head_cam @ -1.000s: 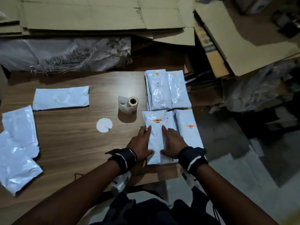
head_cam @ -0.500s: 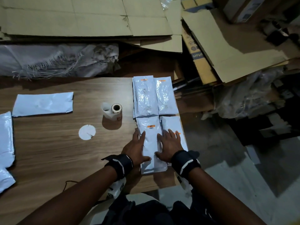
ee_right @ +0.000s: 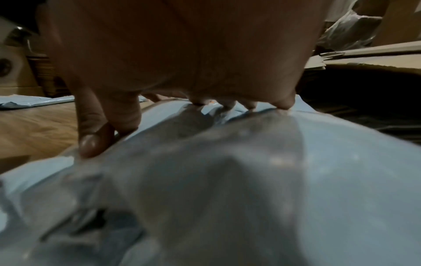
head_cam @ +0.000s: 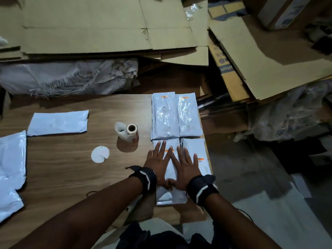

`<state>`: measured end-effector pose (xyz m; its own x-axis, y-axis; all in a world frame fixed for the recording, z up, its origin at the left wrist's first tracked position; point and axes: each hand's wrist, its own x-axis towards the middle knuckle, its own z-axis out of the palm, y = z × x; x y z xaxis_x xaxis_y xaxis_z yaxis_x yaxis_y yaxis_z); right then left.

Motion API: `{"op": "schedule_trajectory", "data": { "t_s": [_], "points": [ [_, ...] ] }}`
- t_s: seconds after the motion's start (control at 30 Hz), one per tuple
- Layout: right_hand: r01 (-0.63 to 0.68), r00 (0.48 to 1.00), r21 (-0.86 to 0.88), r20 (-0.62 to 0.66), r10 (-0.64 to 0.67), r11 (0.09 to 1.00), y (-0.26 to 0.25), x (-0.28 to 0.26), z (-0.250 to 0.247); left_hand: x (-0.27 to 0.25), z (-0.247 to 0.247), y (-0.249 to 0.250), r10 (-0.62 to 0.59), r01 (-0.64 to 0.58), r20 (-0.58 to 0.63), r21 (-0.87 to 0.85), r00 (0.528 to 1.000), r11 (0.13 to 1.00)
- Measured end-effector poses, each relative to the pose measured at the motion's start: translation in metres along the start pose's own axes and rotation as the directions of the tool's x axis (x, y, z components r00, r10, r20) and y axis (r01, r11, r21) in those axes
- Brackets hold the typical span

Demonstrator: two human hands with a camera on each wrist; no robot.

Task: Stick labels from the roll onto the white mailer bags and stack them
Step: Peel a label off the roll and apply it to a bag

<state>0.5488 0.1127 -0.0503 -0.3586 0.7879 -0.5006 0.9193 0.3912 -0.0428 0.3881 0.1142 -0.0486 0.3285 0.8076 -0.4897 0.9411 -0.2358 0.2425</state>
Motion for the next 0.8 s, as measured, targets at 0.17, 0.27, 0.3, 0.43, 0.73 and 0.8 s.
{"op": "schedule_trajectory", "data": {
  "t_s": [0.17, 0.27, 0.3, 0.43, 0.73, 0.8],
  "points": [
    [0.006, 1.0, 0.045, 0.001, -0.006, 0.999, 0.005, 0.004, 0.01, 0.008, 0.001, 0.001, -0.001, 0.001, 0.058, 0.013, 0.998, 1.0],
    [0.007, 1.0, 0.047, 0.005, -0.007, 0.999, 0.006, 0.006, 0.014, 0.014, 0.005, 0.0, 0.004, -0.005, 0.078, 0.008, 0.997, 1.0],
    [0.007, 1.0, 0.045, 0.007, -0.007, 0.999, 0.007, 0.007, 0.016, 0.016, 0.008, -0.001, 0.005, -0.006, 0.078, 0.009, 0.997, 1.0],
    [0.006, 1.0, 0.044, -0.001, -0.006, 0.999, 0.005, 0.008, 0.021, 0.023, 0.02, -0.005, -0.003, 0.003, 0.053, 0.008, 0.999, 1.0],
    [-0.004, 1.0, 0.042, 0.018, 0.003, 0.999, 0.002, 0.009, 0.019, 0.023, 0.019, -0.001, -0.027, 0.03, 0.08, -0.047, 0.996, 0.998],
    [-0.008, 1.0, 0.063, 0.022, 0.007, 0.998, 0.002, 0.008, 0.014, 0.022, 0.015, -0.001, -0.015, 0.019, 0.081, -0.042, 0.997, 0.999]
  ]
}}
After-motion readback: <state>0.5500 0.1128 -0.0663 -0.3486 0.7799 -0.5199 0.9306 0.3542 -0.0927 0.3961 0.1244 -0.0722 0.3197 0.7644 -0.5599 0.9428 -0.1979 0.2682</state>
